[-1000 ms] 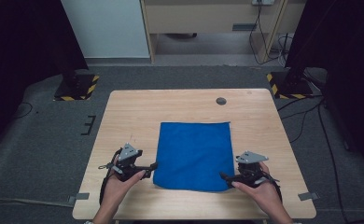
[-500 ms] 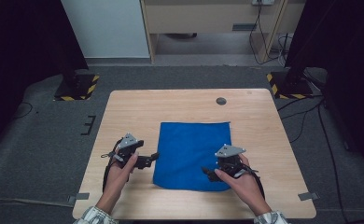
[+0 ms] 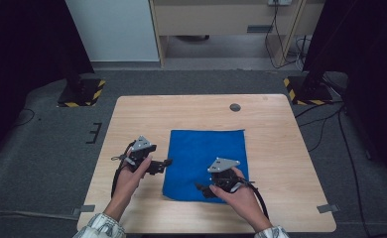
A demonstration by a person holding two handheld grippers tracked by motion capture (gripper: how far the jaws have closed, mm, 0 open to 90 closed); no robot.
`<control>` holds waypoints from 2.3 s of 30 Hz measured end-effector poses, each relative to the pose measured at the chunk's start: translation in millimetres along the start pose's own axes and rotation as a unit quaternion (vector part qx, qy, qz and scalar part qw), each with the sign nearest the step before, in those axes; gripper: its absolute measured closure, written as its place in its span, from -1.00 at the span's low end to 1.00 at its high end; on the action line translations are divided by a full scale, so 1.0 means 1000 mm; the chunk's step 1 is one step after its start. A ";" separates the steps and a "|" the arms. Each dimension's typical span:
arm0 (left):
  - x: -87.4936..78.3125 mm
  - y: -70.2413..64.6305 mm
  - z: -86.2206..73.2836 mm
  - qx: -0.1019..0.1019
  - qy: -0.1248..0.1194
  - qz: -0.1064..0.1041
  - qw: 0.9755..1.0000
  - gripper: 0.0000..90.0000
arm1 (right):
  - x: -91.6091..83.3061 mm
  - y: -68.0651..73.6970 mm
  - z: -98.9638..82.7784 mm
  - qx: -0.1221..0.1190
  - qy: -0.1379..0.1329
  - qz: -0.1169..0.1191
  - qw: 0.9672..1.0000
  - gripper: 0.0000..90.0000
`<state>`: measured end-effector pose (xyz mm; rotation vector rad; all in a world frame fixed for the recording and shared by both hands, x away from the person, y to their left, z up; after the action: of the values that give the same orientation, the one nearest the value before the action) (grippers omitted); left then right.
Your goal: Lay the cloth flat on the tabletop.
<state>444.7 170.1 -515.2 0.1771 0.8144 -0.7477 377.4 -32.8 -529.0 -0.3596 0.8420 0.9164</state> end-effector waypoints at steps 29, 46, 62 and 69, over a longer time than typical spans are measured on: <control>-0.003 0.017 0.023 0.000 0.014 0.026 1.000 -0.78 | 0.057 0.075 0.018 -0.045 0.047 0.037 0.997 -0.36; -0.010 0.025 0.018 -0.006 0.011 0.034 0.999 -0.78 | 0.067 0.094 0.026 -0.067 0.038 0.038 0.996 0.09; 0.001 0.031 0.016 -0.023 0.026 0.040 0.999 -0.71 | 0.079 0.104 0.028 -0.068 0.045 0.019 0.996 0.96; 0.029 0.046 0.019 -0.018 0.063 0.063 0.996 -0.60 | 0.077 0.120 0.022 -0.086 0.048 0.053 0.994 0.95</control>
<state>499.3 180.5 -528.9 0.2423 0.9278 -0.6068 316.2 92.7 -566.1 -0.5158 0.8797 1.0802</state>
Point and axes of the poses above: each handheld gripper's, and its own axes: x roughly forward along the jaws, z roughly out of its top, y roughly to its left, the point moved 7 cm from there along x, roughly forward along the jaws, and after that the axes turned 13 degrees about y, right-handed, at the moved point
